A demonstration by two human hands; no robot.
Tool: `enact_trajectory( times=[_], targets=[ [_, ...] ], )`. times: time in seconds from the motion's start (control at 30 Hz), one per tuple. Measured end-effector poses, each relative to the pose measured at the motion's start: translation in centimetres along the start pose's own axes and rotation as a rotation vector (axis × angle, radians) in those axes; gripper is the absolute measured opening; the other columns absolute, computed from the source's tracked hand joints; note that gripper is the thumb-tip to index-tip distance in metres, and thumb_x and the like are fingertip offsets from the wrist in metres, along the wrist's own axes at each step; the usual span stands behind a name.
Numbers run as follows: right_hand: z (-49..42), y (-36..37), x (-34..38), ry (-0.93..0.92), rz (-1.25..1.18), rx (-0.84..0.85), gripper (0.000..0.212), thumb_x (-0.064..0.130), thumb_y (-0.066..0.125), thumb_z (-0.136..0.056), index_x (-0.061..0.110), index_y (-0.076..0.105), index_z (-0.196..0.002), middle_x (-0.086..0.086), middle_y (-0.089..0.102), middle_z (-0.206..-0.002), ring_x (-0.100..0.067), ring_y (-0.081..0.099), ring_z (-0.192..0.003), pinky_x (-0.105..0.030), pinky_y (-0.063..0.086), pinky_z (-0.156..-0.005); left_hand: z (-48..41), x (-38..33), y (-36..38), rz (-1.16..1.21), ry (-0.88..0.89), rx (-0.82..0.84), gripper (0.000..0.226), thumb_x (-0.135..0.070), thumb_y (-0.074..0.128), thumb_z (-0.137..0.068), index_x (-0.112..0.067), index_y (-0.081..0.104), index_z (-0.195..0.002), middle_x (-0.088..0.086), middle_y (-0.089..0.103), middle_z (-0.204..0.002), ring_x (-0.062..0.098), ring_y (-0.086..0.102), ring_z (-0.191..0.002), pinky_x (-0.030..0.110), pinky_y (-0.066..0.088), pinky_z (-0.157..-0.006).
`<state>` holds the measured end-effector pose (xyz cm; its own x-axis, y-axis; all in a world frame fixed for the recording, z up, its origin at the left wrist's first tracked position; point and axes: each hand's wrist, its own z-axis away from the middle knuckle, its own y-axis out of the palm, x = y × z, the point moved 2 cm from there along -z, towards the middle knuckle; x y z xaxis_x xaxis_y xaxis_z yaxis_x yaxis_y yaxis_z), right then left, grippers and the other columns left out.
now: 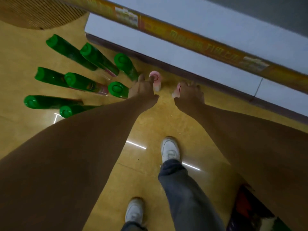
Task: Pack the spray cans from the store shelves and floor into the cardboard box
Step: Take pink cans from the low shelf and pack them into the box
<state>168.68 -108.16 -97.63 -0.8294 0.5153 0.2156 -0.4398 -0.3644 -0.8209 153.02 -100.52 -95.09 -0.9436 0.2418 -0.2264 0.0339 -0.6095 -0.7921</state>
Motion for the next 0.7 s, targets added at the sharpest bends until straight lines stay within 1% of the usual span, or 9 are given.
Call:
enact_trajectory(
  times=[0.1, 0.23, 0.27, 0.33, 0.37, 0.43, 0.53, 0.6, 0.7],
  targets=[
    [-1.4, 2.1, -0.7, 0.021, 0.001, -0.023, 0.023, 0.022, 0.057, -0.092, 0.019, 0.056, -0.116, -0.019, 0.046, -0.131, -0.040, 0.049, -0.117, -0.046, 0.044, -0.092, -1.7, -0.6, 1.7, 0.011, 0.040, -0.017, 0.080, -0.033, 0.077, -0.085, -0.026, 0.036, -0.153, 0.011, 0.037, -0.150, 0.037, 0.044, -0.133, 0.049, 0.049, -0.101],
    [-4.5, 3.1, -1.1, 0.006, -0.043, -0.038, 0.037, 0.022, 0.061, -0.089, 0.018, 0.053, -0.125, -0.020, 0.044, -0.132, -0.040, 0.051, -0.117, -0.043, 0.047, -0.092, -6.0, -1.4, 2.3, 0.014, 0.042, -0.044, 0.083, -0.024, 0.074, -0.088, -0.030, 0.029, -0.157, 0.011, 0.028, -0.157, 0.040, 0.042, -0.136, 0.050, 0.048, -0.103],
    [-5.2, 3.4, -1.2, -0.026, -0.053, -0.038, 0.035, 0.020, 0.060, -0.088, 0.017, 0.054, -0.122, -0.020, 0.047, -0.131, -0.039, 0.053, -0.116, -0.041, 0.047, -0.093, -7.0, -1.6, 2.5, 0.002, 0.044, -0.044, 0.079, -0.021, 0.072, -0.089, -0.029, 0.032, -0.156, 0.011, 0.029, -0.157, 0.039, 0.043, -0.135, 0.048, 0.048, -0.105],
    [-6.0, 4.0, -1.4, -0.069, -0.086, -0.048, 0.019, 0.015, 0.060, -0.084, 0.018, 0.056, -0.103, -0.017, 0.055, -0.122, -0.036, 0.056, -0.111, -0.037, 0.049, -0.089, -8.2, -1.7, 3.1, -0.049, 0.083, -0.066, 0.062, -0.017, 0.070, -0.090, -0.023, 0.047, -0.148, 0.014, 0.043, -0.148, 0.036, 0.052, -0.128, 0.042, 0.048, -0.103],
    [-6.1, 4.3, -1.5, -0.072, -0.110, -0.055, 0.016, 0.012, 0.061, -0.082, 0.020, 0.054, -0.094, -0.016, 0.059, -0.117, -0.034, 0.058, -0.107, -0.034, 0.049, -0.084, -8.5, -1.7, 3.4, -0.061, 0.100, -0.090, 0.051, -0.017, 0.069, -0.090, -0.019, 0.056, -0.139, 0.014, 0.051, -0.140, 0.035, 0.057, -0.122, 0.039, 0.049, -0.100],
    [-5.9, 4.7, -1.9, -0.065, -0.184, -0.075, 0.014, 0.008, 0.060, -0.081, 0.019, 0.054, -0.086, -0.015, 0.060, -0.106, -0.032, 0.060, -0.098, -0.029, 0.044, -0.072, -8.4, -1.7, 3.7, -0.049, 0.108, -0.123, 0.035, -0.018, 0.069, -0.091, -0.016, 0.066, -0.126, 0.014, 0.058, -0.131, 0.034, 0.062, -0.113, 0.036, 0.051, -0.094],
    [-4.6, 4.6, -2.5, -0.072, -0.222, -0.117, 0.011, 0.007, 0.061, -0.082, 0.012, 0.061, -0.092, -0.015, 0.059, -0.102, -0.033, 0.059, -0.097, -0.028, 0.042, -0.070, -7.1, -1.9, 3.8, -0.056, 0.135, -0.160, 0.029, -0.016, 0.066, -0.095, -0.015, 0.068, -0.123, 0.013, 0.060, -0.128, 0.032, 0.062, -0.111, 0.035, 0.051, -0.090],
    [-3.1, 3.9, -2.3, -0.060, -0.214, -0.110, 0.014, 0.008, 0.062, -0.083, 0.012, 0.063, -0.096, -0.015, 0.059, -0.106, -0.034, 0.058, -0.100, -0.030, 0.046, -0.074, -5.7, -2.1, 3.3, -0.077, 0.165, -0.148, 0.034, -0.013, 0.064, -0.093, -0.015, 0.066, -0.127, 0.012, 0.060, -0.129, 0.032, 0.061, -0.114, 0.035, 0.050, -0.091],
    [-1.0, 1.7, -1.5, -0.081, -0.187, -0.095, 0.024, 0.009, 0.062, -0.080, 0.011, 0.065, -0.104, -0.016, 0.061, -0.107, -0.036, 0.061, -0.100, -0.031, 0.049, -0.077, -3.4, -2.7, 1.0, -0.085, 0.196, -0.108, 0.040, -0.015, 0.066, -0.090, -0.017, 0.065, -0.130, 0.011, 0.060, -0.128, 0.032, 0.060, -0.116, 0.035, 0.050, -0.091]
  ],
)
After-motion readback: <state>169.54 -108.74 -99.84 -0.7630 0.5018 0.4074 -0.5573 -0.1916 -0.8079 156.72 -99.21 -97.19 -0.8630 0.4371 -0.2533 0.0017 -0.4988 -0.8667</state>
